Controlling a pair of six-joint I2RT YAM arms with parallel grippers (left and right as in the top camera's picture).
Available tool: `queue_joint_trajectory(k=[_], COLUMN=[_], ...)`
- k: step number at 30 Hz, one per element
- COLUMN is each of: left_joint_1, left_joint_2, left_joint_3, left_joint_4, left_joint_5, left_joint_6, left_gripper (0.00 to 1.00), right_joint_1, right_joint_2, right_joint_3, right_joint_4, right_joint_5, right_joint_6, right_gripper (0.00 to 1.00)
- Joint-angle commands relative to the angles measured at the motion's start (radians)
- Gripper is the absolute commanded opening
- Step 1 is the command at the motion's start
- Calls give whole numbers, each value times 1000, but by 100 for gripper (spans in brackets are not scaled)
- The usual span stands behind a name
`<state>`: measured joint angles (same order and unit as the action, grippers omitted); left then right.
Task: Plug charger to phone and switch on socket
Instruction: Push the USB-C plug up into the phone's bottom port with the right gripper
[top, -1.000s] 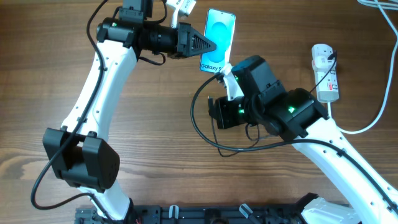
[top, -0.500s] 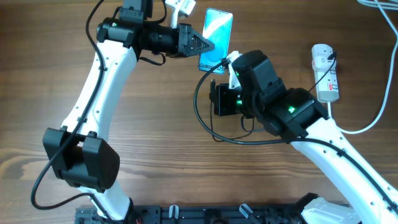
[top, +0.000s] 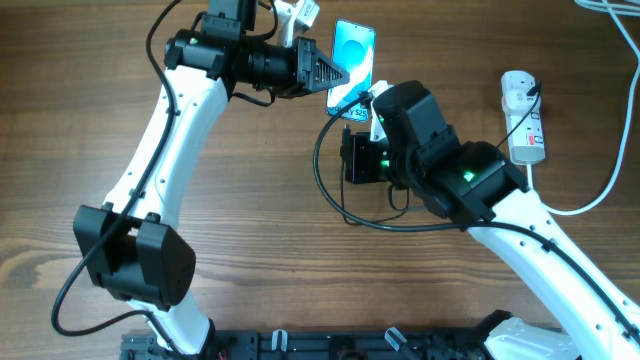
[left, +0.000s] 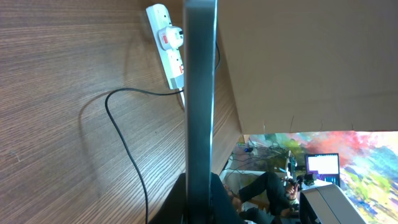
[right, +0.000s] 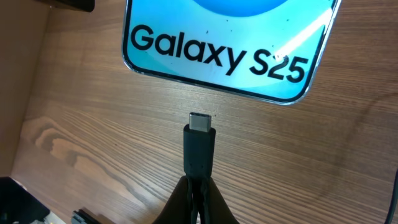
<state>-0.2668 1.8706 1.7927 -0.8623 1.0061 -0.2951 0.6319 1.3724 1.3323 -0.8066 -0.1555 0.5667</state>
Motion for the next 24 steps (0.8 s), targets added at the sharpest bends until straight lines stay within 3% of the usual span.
queue_joint_trajectory(k=[1, 24], left_joint_1=[-5, -5], left_joint_2=[-36, -36], left_joint_3=[6, 6], left_joint_4=[7, 6], left_joint_5=[14, 77], left_joint_6=[-5, 51], left_gripper=[4, 4], right_joint_1=[-1, -4], right_joint_2=[5, 32], right_joint_3=[10, 10], right_joint_4=[-2, 20], right_joint_5=[14, 3], right_joint_6=[21, 35], right_gripper=[4, 4])
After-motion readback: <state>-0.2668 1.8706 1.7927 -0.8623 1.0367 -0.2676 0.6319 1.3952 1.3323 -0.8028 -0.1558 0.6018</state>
